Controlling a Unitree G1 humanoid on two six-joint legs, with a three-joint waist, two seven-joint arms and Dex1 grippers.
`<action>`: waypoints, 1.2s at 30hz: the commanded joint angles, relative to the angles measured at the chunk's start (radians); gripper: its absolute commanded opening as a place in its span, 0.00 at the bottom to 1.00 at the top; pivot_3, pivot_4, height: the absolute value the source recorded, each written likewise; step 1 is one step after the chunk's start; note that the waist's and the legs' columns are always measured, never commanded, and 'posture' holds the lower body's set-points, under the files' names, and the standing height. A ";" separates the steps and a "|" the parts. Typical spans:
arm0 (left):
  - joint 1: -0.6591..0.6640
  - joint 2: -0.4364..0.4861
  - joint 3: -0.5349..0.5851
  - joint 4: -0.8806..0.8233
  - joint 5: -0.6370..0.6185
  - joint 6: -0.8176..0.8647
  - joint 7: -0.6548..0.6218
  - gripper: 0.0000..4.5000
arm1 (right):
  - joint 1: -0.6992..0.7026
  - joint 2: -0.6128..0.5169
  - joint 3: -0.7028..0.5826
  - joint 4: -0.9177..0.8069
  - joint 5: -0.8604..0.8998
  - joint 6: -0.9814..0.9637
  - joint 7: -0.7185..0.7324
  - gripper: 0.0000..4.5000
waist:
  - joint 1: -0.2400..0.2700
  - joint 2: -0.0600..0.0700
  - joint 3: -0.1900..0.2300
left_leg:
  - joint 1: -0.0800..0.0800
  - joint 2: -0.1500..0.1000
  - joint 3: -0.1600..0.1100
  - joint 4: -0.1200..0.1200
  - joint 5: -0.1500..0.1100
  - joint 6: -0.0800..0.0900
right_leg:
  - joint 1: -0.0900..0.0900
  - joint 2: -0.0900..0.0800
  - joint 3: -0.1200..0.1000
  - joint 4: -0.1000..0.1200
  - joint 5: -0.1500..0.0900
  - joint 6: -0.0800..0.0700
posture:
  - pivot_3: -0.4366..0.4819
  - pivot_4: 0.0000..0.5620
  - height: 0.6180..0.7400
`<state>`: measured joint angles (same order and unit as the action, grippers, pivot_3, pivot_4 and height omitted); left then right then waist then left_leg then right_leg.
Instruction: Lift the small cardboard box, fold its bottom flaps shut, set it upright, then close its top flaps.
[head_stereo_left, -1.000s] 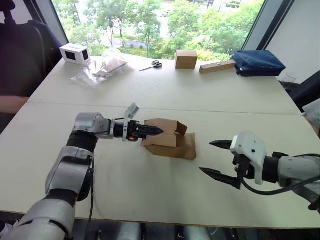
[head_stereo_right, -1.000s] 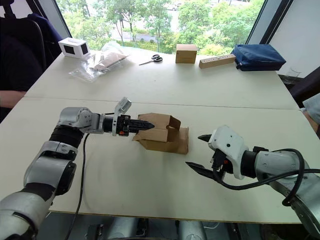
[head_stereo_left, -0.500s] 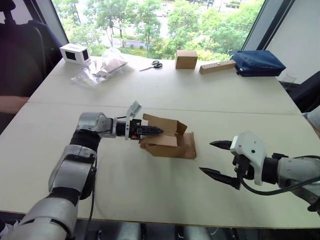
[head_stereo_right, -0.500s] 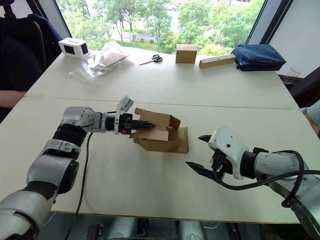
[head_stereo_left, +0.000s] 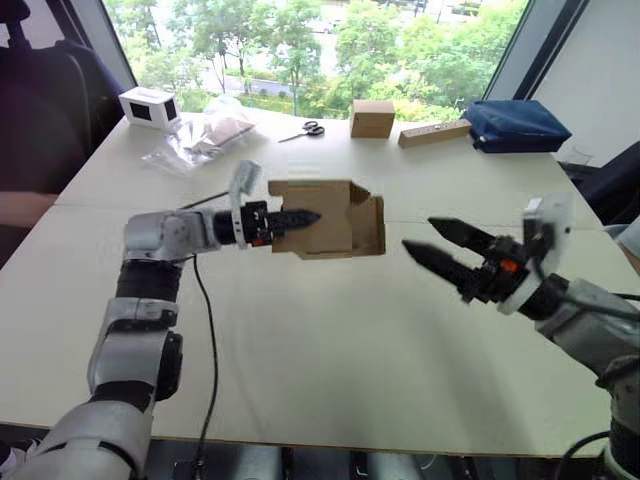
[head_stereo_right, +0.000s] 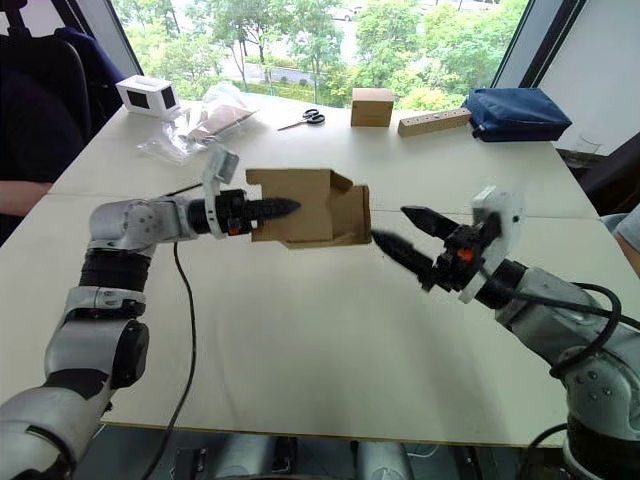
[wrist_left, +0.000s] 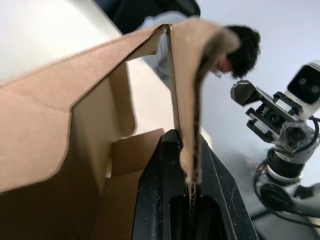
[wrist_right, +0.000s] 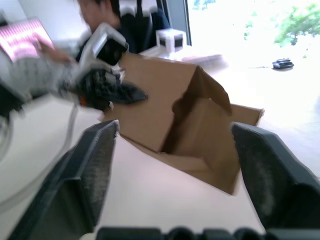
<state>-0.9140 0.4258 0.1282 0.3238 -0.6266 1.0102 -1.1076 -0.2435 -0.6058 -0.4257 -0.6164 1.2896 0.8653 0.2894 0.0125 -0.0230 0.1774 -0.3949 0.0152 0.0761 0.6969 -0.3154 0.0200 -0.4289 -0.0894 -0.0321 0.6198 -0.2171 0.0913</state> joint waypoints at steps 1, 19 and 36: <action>0.016 -0.001 0.060 -0.191 -0.074 -0.013 0.059 0.00 | -0.088 0.024 -0.020 0.045 0.115 -0.064 -0.103 0.43 | -0.001 0.000 0.000 | 0.000 0.000 0.000 0.000 0.000 0.000 | 0.000 0.000 0.000 0.000 0.000 0.000 | 0.48 0.27 1.00; -0.052 0.109 0.038 -0.331 -0.144 -0.086 0.043 0.00 | -0.546 0.119 0.248 0.405 -0.209 -0.164 0.028 0.00 | -0.023 0.001 0.001 | 0.000 -0.001 0.000 -0.001 0.000 0.000 | -0.001 0.002 0.000 0.001 0.000 0.000 | 0.48 0.27 1.00; -0.051 0.090 -0.001 -0.322 -0.164 -0.102 0.018 0.00 | -0.530 0.248 0.290 0.321 -0.223 -0.106 0.055 0.00 | -0.025 0.002 0.001 | 0.000 0.000 0.000 -0.001 0.000 0.000 | -0.001 0.002 0.000 0.001 0.000 0.001 | 0.48 0.27 1.00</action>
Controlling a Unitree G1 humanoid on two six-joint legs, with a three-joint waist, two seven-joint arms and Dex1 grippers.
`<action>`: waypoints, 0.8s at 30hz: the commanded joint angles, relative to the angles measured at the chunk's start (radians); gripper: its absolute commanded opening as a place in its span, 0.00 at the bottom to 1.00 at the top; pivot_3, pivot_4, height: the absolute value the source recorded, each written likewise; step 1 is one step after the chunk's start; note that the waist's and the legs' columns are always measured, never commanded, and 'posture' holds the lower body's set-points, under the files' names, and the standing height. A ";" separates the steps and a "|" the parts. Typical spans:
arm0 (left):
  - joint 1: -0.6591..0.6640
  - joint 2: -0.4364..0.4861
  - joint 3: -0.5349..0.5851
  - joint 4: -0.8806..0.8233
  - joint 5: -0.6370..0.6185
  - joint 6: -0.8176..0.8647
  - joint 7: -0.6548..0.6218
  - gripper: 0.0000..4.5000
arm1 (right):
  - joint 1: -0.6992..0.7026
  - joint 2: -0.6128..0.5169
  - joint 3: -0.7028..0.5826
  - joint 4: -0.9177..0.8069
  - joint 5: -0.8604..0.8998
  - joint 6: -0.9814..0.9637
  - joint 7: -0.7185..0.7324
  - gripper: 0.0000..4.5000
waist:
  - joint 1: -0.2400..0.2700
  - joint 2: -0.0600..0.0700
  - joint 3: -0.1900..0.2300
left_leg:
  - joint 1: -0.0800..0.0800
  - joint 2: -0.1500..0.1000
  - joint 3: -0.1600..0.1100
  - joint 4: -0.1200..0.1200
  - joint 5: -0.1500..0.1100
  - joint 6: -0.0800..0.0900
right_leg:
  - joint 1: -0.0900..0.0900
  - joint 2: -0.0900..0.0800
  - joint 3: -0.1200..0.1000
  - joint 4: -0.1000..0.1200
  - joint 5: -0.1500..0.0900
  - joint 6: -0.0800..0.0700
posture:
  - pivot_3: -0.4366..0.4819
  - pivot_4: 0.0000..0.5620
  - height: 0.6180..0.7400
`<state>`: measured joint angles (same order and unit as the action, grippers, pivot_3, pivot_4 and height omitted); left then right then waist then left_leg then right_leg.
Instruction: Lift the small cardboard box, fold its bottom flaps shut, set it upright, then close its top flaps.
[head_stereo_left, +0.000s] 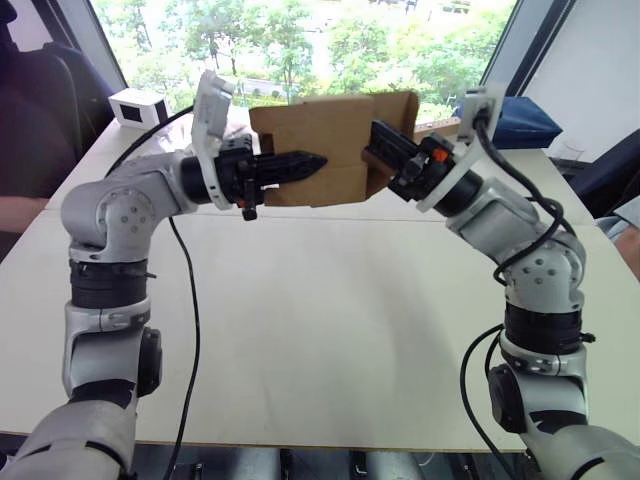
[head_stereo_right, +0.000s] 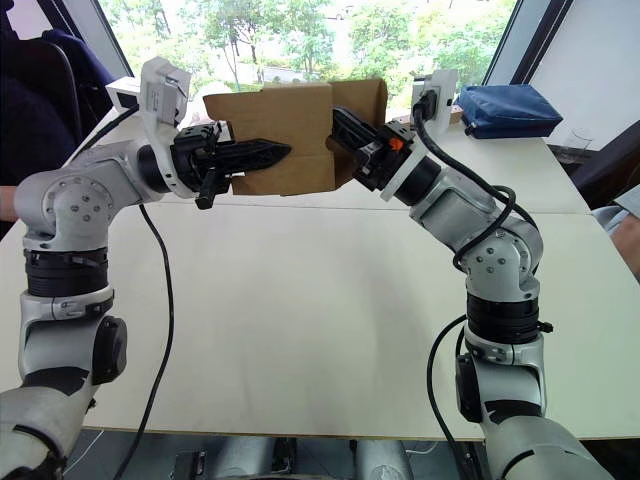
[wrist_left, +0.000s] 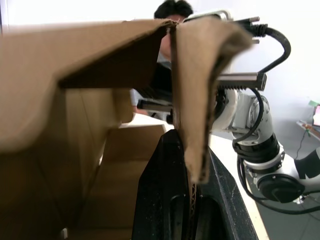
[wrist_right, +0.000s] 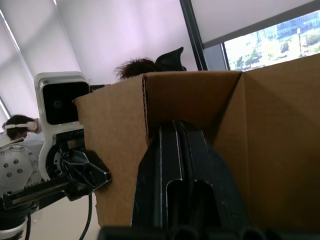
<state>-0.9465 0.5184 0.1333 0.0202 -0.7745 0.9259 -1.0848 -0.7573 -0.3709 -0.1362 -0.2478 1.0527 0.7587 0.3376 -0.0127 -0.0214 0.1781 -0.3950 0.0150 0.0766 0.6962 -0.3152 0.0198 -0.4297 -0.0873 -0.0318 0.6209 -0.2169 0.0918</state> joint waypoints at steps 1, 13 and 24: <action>-0.017 -0.002 -0.010 -0.018 -0.015 -0.020 -0.007 0.00 | -0.018 0.016 0.001 -0.046 0.014 0.003 0.008 0.00 | 0.000 0.000 0.000 | 0.000 0.000 0.000 0.000 0.000 0.000 | 0.000 0.000 0.000 0.000 0.000 0.000 | 0.48 0.27 1.00; -0.022 0.016 -0.012 0.037 0.017 -0.064 -0.017 0.00 | 0.064 -0.087 -0.081 -0.138 0.019 0.040 0.007 0.00 | 0.005 0.000 0.000 | 0.000 0.000 0.000 0.000 0.000 0.000 | 0.000 0.000 0.000 0.000 0.000 0.000 | 0.48 0.27 1.00; -0.054 0.021 -0.008 0.085 0.013 -0.092 -0.027 0.00 | 0.374 -0.256 -0.203 -0.274 0.090 0.103 -0.021 0.00 | -0.001 0.000 0.000 | -0.001 0.000 0.000 0.000 0.000 0.001 | 0.000 0.000 0.000 -0.003 0.000 0.000 | 0.48 0.27 1.00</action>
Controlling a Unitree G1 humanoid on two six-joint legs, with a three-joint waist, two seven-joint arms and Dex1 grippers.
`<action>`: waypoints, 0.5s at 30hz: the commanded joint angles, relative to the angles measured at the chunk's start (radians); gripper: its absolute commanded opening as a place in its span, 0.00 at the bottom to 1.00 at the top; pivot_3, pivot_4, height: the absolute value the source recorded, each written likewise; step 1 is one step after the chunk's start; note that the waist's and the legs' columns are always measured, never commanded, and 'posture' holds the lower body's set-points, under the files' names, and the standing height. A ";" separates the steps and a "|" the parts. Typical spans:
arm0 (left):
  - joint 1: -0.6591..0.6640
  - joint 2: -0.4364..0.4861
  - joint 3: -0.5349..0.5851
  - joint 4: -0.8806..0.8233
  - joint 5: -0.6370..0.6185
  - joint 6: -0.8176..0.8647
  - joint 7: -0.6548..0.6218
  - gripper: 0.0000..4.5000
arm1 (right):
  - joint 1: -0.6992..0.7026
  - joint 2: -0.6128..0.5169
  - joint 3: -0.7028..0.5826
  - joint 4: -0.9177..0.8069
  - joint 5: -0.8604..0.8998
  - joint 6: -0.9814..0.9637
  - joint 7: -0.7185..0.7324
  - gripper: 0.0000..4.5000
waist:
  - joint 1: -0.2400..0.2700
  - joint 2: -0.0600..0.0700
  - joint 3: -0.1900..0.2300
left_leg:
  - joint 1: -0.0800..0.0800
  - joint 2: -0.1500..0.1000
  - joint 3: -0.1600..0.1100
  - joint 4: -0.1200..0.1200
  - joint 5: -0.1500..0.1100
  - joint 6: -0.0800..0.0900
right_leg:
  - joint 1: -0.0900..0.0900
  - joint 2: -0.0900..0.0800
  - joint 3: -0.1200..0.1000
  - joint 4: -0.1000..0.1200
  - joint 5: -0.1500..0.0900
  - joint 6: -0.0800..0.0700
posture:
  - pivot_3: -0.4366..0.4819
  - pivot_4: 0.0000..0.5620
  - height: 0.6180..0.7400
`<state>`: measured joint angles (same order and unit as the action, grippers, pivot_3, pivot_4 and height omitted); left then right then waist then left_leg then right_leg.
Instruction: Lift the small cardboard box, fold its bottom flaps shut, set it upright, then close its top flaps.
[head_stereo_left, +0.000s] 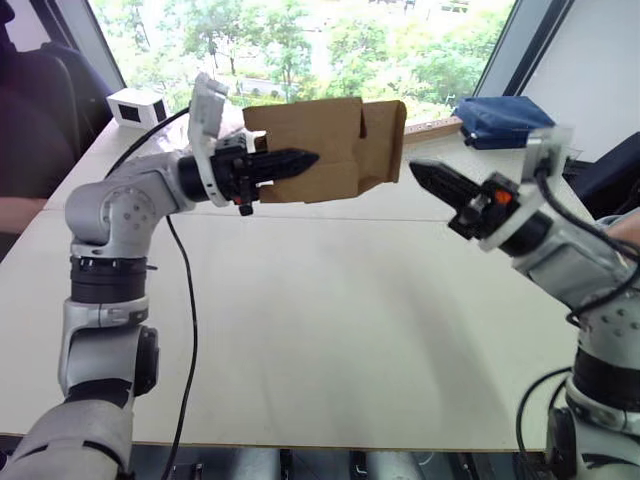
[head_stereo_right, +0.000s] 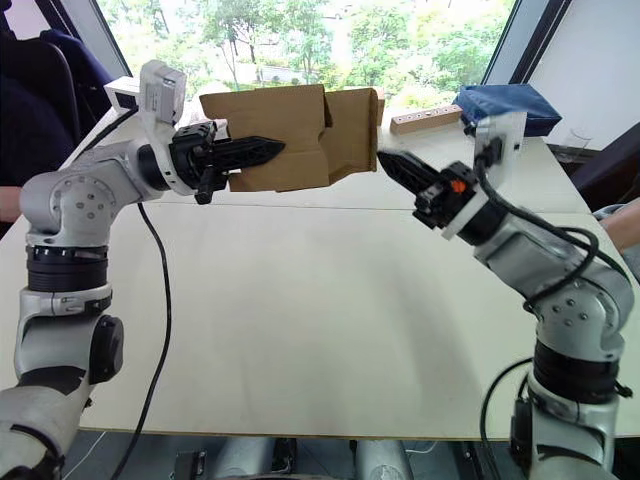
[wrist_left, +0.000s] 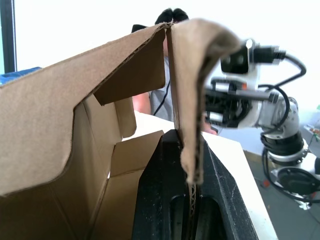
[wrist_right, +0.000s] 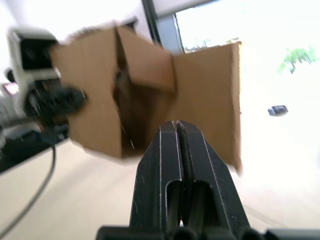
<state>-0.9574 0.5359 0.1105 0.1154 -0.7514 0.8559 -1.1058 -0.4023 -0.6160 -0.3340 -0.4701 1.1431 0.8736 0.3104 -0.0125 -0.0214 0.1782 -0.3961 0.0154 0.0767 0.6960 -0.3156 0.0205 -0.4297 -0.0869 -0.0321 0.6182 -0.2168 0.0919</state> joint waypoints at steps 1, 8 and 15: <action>-0.047 0.001 0.017 -0.010 -0.016 -0.019 -0.008 0.00 | 0.024 -0.005 0.010 -0.050 -0.015 -0.020 0.005 0.00 | -0.002 0.000 0.000 | 0.000 0.000 0.000 0.000 0.000 0.000 | 0.000 0.000 0.000 0.000 0.000 0.000 | 0.48 0.27 1.00; -0.044 -0.011 0.006 -0.051 -0.035 -0.002 -0.005 0.00 | -0.037 0.061 0.103 -0.004 -0.099 -0.076 0.012 0.00 | 0.000 0.001 0.000 | 0.000 0.000 0.000 0.000 0.000 0.000 | 0.000 0.001 0.000 0.000 0.000 0.000 | 0.48 0.27 1.00; -0.020 -0.015 -0.004 -0.076 -0.041 0.010 0.007 0.00 | -0.110 0.108 0.134 -0.002 -0.055 -0.064 0.025 0.00 | 0.002 0.000 0.000 | 0.000 0.000 0.000 0.000 0.000 0.000 | 0.000 0.000 0.000 0.000 0.000 0.000 | 0.48 0.27 1.00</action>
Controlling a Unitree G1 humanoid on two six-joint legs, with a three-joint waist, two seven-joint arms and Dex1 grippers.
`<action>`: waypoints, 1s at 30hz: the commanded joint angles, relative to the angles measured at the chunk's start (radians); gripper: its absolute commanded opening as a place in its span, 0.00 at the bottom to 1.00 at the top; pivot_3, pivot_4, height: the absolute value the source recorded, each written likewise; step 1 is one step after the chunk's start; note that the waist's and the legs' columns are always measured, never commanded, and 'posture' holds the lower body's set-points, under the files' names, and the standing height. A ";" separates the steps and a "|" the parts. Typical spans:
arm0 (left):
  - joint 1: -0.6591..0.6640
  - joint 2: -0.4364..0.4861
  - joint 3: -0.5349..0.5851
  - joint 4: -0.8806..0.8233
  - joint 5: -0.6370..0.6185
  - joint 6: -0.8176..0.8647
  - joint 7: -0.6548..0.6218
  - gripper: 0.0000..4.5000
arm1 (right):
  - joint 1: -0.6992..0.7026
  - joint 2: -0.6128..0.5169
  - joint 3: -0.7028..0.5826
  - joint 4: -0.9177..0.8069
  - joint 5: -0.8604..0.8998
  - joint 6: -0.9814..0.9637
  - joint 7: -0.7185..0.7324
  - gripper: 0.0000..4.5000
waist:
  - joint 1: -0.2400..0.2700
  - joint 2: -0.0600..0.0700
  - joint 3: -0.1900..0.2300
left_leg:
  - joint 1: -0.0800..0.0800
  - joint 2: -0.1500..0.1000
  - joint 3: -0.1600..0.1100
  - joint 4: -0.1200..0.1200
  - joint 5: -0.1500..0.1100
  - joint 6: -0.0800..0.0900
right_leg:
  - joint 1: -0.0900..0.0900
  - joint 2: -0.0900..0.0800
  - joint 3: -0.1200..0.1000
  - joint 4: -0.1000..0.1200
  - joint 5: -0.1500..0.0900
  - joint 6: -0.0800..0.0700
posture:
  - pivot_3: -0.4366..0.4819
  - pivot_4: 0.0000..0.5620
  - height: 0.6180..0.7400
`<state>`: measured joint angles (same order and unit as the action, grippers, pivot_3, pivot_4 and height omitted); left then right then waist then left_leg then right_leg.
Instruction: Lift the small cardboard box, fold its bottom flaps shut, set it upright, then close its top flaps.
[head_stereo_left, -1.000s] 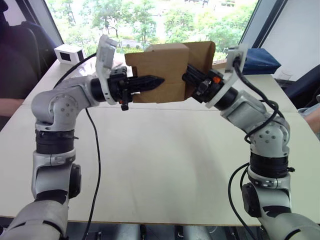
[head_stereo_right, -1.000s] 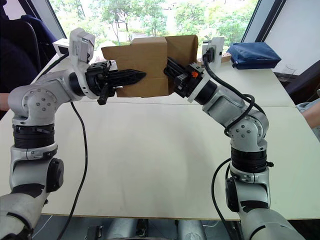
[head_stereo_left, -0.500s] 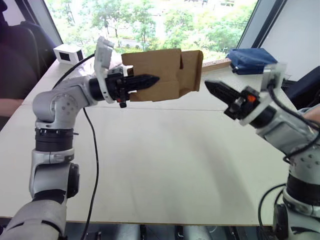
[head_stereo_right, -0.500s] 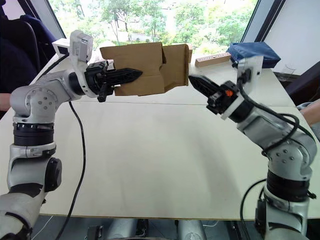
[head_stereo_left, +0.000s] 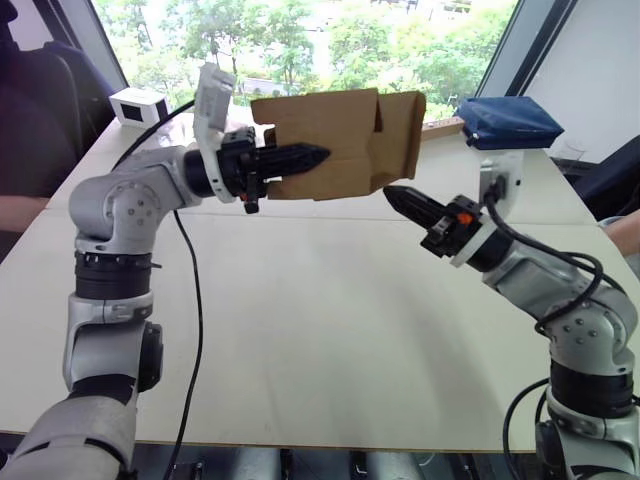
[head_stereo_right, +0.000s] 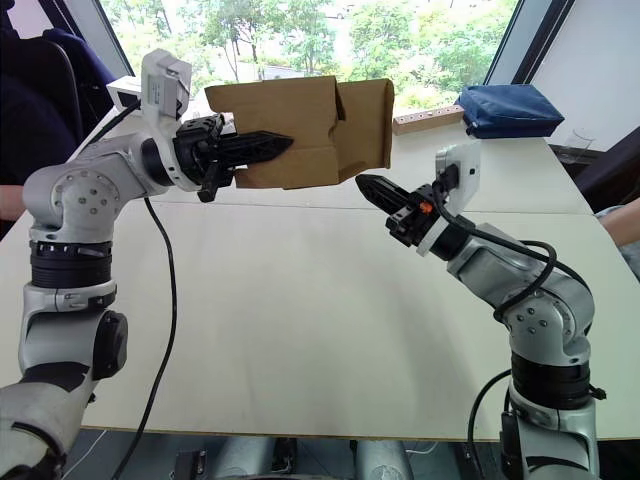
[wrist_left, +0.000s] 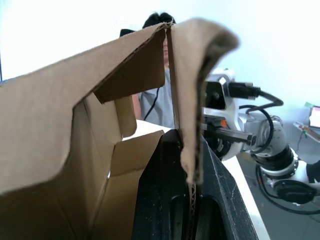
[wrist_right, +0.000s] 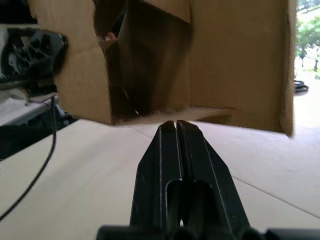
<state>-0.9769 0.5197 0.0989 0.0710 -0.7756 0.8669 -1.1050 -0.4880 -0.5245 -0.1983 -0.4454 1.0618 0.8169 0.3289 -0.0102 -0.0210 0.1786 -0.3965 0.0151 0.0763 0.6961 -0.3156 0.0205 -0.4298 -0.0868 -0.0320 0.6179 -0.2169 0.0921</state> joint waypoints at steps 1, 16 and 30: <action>0.002 0.000 0.006 -0.033 -0.016 -0.002 0.007 0.00 | -0.030 0.022 0.002 -0.025 0.028 -0.008 0.004 0.00 | -0.001 0.000 0.000 | 0.000 0.000 0.000 0.000 0.000 0.000 | 0.000 0.000 0.000 0.000 0.000 0.000 | 0.48 0.27 1.00; -0.003 -0.014 -0.001 -0.022 -0.005 -0.015 0.014 0.00 | -0.073 0.030 0.028 -0.020 0.019 0.004 0.029 0.00 | -0.001 0.000 0.000 | 0.000 0.000 0.000 0.000 0.000 0.000 | 0.000 0.000 0.000 0.000 0.000 0.000 | 0.48 0.27 1.00; -0.007 0.047 0.060 -0.002 -0.064 0.021 -0.004 0.00 | -0.043 -0.143 -0.267 0.176 0.273 0.010 0.009 0.00 | -0.001 0.000 0.000 | 0.000 0.000 0.001 0.000 0.000 0.001 | 0.000 0.000 0.000 0.000 0.000 0.000 | 0.48 0.27 1.00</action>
<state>-0.9611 0.5575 0.1348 0.0976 -0.8174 0.8873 -1.1060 -0.5169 -0.6739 -0.4322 -0.3071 1.3661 0.8749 0.3404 -0.0116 -0.0208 0.1789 -0.3962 0.0154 0.0769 0.6960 -0.3159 0.0211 -0.4297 -0.0870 -0.0320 0.6175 -0.2169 0.0920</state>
